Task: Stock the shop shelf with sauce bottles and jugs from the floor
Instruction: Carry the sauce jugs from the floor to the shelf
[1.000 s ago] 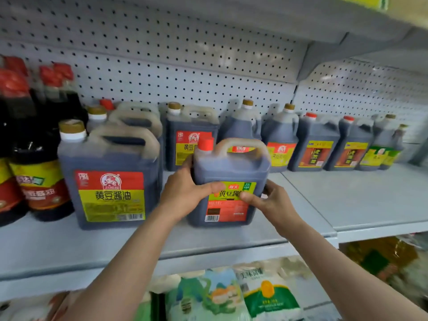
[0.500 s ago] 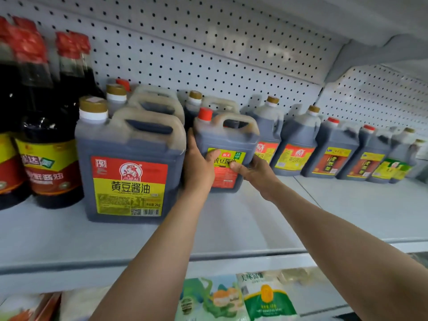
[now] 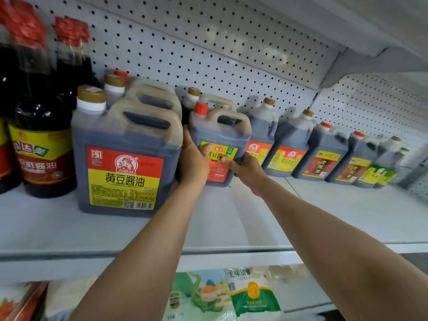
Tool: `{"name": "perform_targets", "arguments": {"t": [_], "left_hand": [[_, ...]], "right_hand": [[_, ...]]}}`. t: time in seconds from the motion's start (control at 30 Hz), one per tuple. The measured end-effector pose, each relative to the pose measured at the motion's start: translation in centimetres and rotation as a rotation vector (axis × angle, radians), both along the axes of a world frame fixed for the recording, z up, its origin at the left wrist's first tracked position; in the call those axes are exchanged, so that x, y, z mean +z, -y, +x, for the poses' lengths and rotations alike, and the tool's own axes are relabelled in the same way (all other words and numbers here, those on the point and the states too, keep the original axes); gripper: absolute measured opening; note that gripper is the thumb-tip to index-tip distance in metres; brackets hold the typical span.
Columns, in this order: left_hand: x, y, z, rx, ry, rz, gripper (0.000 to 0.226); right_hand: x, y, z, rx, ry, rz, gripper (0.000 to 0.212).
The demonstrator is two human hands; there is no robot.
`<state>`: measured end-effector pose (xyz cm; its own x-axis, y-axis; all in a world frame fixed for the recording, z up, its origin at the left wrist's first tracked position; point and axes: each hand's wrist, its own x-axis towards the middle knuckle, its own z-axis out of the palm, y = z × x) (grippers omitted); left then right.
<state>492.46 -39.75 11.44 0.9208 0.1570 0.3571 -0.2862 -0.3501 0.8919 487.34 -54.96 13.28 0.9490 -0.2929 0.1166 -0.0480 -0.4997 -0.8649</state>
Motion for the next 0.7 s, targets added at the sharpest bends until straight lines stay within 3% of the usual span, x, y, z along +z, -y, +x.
{"name": "perform_targets", "arguments": {"t": [0.17,0.27,0.43,0.7], "left_hand": [[0.7,0.2,-2.8,0.012,-0.143,0.064,0.087],[0.2,0.9,-5.4,0.042,-0.186,0.095,0.097],[0.2,3.1,-11.1,-0.106,-0.292,0.065,0.092],[-0.4,8.3,-24.3,-0.484,-0.323,0.146,0.081]], "right_hand": [[1.0,-0.4,-2.0,-0.108,-0.068,-0.067,0.051],[1.7,0.9,-4.9,-0.174,-0.073,-0.09,0.079],[3.2,4.6,-13.0,-0.329,-0.089,-0.173,0.06],[2.4,7.2,-31.1,-0.437,-0.178,-0.22,0.07]]}}
